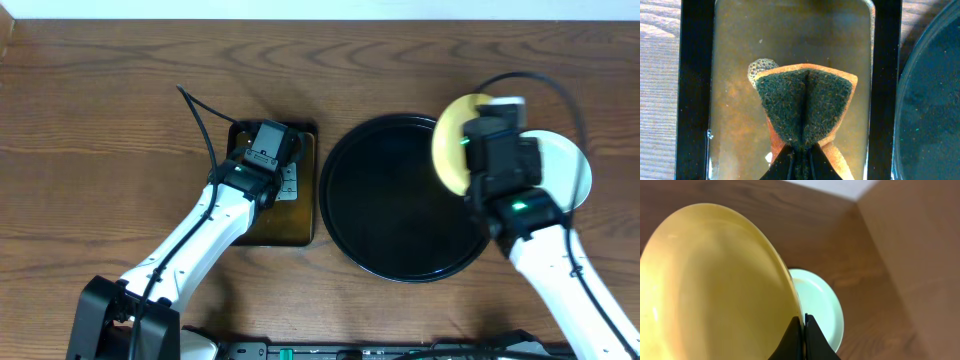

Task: Clean dirty plates on tray and stack at the side
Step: 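Lift the yellow plate with the right gripper and stack it right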

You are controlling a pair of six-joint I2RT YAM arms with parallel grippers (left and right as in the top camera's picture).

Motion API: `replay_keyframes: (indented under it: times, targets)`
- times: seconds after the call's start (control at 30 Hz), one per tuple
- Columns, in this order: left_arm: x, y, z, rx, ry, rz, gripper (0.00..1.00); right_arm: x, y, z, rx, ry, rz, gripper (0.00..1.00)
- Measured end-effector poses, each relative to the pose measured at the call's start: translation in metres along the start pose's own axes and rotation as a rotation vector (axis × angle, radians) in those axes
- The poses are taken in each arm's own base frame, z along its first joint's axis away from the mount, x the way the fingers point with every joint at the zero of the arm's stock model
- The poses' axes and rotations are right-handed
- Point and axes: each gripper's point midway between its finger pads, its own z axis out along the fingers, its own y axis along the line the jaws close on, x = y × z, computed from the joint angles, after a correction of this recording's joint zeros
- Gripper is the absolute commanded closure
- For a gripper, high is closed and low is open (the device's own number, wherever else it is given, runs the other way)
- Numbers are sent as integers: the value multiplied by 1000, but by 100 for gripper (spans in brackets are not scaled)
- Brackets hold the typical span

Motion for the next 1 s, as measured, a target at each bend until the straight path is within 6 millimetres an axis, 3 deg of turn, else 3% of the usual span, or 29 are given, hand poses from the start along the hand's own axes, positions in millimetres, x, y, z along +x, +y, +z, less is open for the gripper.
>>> replay_keyframes:
  times: [0.27,0.4,0.63,0.67,0.7,0.77,1.0]
  targets:
    - [0,0,0,0,0,0,92,36,-81,44,132,143,352,99]
    - [0,0,0,0,0,0,92,59,-103,63,177,216,454,99]
    - [2,1,0,-3,8,1,92,99,-106,96,188,348,541,99]
    - [2,1,0,-4,9,2,92,102,-106,99,189,357,548,95]
    - [3,1,0,-5,11,2,92,104,-105,102,188,362,555,77]
    - [3,1,0,-5,13,2,92,103,-102,107,177,358,570,58]
    - [3,2,0,-8,12,16,91,89,-64,111,-67,347,583,50]
